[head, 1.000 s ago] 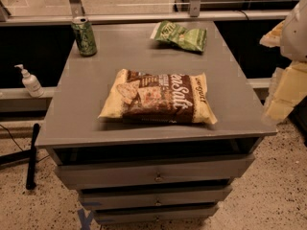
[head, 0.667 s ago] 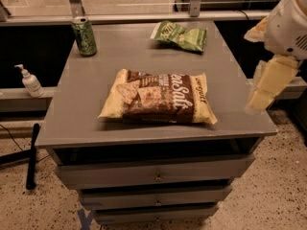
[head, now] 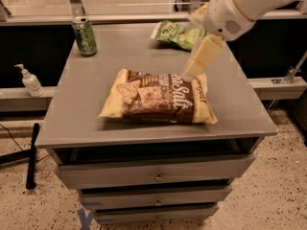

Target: Knock green can over

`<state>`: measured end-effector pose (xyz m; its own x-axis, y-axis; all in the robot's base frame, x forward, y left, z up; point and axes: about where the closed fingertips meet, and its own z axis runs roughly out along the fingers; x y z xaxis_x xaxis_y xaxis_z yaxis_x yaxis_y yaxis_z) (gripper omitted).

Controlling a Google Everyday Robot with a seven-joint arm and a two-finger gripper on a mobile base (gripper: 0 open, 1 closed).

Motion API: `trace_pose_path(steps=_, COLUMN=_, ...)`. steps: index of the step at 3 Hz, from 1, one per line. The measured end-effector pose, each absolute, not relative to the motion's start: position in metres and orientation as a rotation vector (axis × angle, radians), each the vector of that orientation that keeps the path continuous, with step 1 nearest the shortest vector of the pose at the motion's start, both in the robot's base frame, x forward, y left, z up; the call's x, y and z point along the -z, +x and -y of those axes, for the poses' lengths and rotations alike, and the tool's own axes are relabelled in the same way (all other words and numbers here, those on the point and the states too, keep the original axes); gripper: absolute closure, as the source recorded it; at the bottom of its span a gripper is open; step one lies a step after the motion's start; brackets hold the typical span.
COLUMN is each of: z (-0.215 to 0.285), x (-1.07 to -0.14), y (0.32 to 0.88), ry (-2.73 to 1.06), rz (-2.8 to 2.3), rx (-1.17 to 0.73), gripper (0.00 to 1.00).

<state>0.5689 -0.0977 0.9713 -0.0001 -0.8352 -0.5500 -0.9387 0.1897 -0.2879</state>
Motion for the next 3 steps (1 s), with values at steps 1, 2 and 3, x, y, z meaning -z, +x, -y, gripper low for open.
trace_pose_path(steps=1, z=0.029, x=-0.977, y=0.616, ry=-1.571, rz=-1.726, rx=-0.354, gripper=0.00)
trace_pose_path(steps=2, z=0.029, x=-0.977, y=0.616, ry=-1.571, rz=-1.725, rx=-0.354, gripper=0.00)
trace_pose_path(steps=3, z=0.018, x=-0.973, y=0.629, ry=-1.510, rz=-1.702, rx=-0.353, gripper=0.00)
